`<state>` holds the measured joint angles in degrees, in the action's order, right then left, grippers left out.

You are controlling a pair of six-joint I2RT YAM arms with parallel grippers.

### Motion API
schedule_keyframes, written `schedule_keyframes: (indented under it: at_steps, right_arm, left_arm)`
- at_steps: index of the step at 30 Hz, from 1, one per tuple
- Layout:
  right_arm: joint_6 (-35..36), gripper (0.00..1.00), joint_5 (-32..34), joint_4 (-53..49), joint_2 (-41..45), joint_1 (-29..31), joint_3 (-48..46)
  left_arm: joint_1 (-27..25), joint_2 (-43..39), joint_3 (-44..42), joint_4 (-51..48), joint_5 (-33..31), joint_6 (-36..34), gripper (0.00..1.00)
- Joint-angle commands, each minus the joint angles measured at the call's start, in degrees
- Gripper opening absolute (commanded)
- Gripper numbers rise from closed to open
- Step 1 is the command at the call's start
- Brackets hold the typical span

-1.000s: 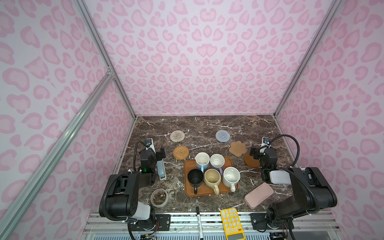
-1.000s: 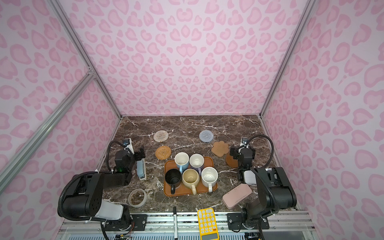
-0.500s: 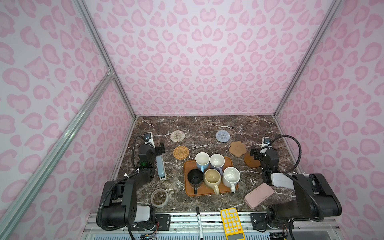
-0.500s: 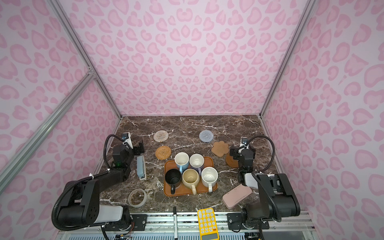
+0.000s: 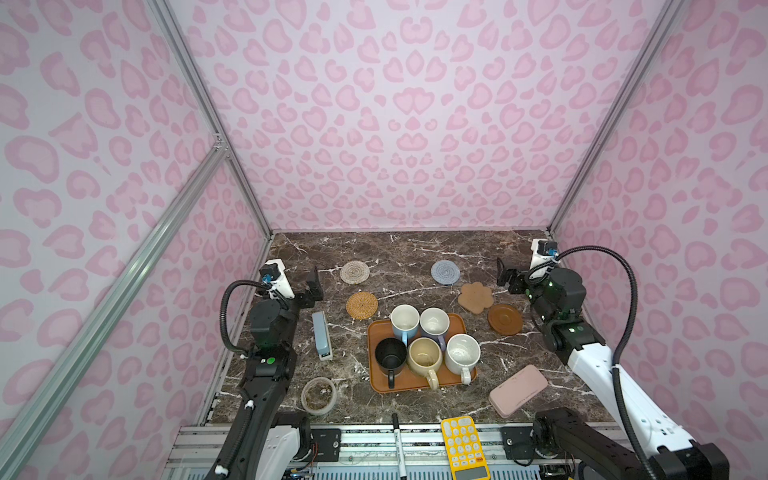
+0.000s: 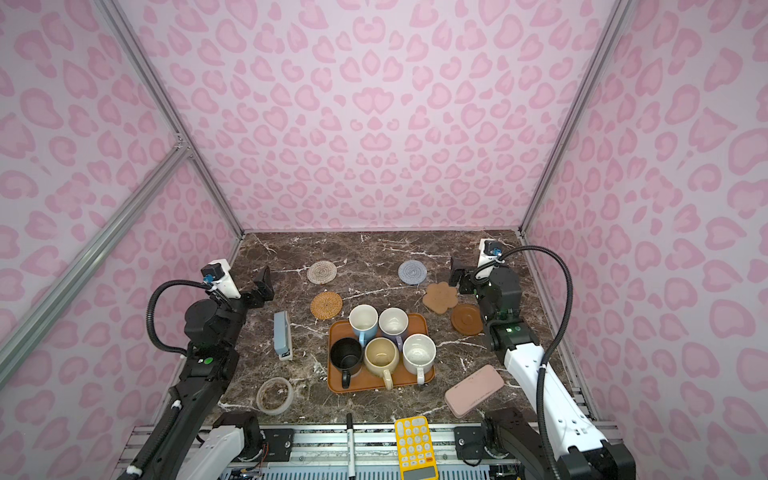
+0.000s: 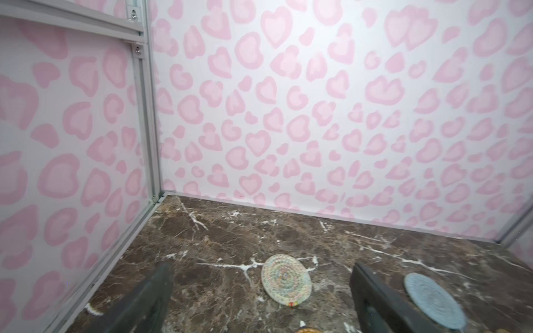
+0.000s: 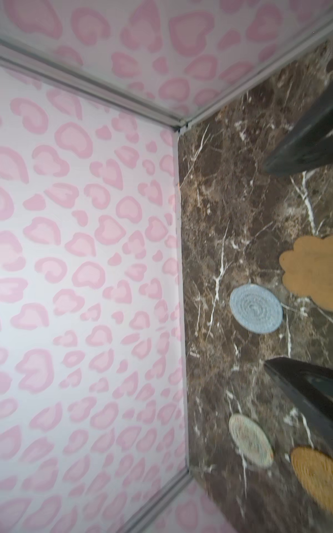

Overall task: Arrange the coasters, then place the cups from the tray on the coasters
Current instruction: 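Raise both arms and move them forward toward the coasters beyond the tray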

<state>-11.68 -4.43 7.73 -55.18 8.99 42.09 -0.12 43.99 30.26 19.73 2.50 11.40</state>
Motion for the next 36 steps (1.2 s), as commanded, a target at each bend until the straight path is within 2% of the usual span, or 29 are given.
schedule_keyframes:
  at_steps: [1, 2, 3, 6, 9, 10, 12, 15, 17, 22, 27, 31, 36]
  right_arm:
    - [-8.72, 1.00, -3.88, -7.06, 2.29, -0.26, 0.96]
    - [-7.28, 1.00, -6.49, -8.26, 2.33, -0.07, 2.30]
    - [-6.87, 1.00, -7.38, -10.67, 2.14, -0.03, 3.96]
    - [-5.20, 1.00, -10.73, -12.48, 2.24, -0.03, 5.39]
    - [-12.41, 1.00, -6.56, -10.70, 3.85, -0.16, 2.12]
    - [-14.29, 1.00, -7.60, -9.94, 4.67, -0.53, 0.60]
    - [-14.21, 1.00, -12.58, -3.67, 6.56, -1.33, -3.30]
    - [-17.48, 0.99, -12.40, 0.06, 7.98, -1.26, -6.39]
    - [-15.22, 0.95, -13.92, 1.43, 7.35, -0.92, -6.91]
    - [-9.11, 0.95, -9.96, -8.80, 1.17, 3.66, -0.09]
    - [-5.90, 0.97, -2.03, -12.79, -3.51, 11.61, 4.48]
    - [-3.32, 0.97, 2.16, -15.01, -7.92, 17.26, 8.49]
    - [-2.86, 0.97, 3.45, -17.18, -15.27, 22.53, 14.43]
  left_arm:
    - [-0.06, -1.91, 4.31, -11.26, -1.04, 11.85, 0.97]
    - [-0.06, -1.62, 6.97, -19.45, -5.72, 17.83, 0.97]
    - [0.04, -1.00, 8.84, -23.03, -6.88, 19.69, 0.96]
    - [0.18, -0.44, 9.12, -23.90, -7.47, 22.18, 0.96]
    - [0.14, -1.01, 8.14, -19.72, -3.10, 22.31, 0.96]
    - [0.16, -0.78, 8.44, -19.65, -3.08, 23.18, 0.96]
    - [0.12, 0.98, 10.41, -21.88, -4.05, 24.80, 0.96]
    - [0.14, 4.50, 13.87, -23.38, -1.62, 22.46, 0.96]
    - [0.13, 6.59, 15.85, -23.67, 0.99, 20.61, 0.96]
    - [0.01, 10.64, 18.12, -22.42, 5.76, 20.11, 0.96]
    - [-3.14, 15.06, 20.53, -23.39, 2.64, 13.95, 0.97]
    - [-3.71, 17.83, 21.13, -22.18, 3.77, 14.69, 0.97]
    - [-4.92, 27.40, 27.33, -27.38, 2.61, 14.84, 0.97]
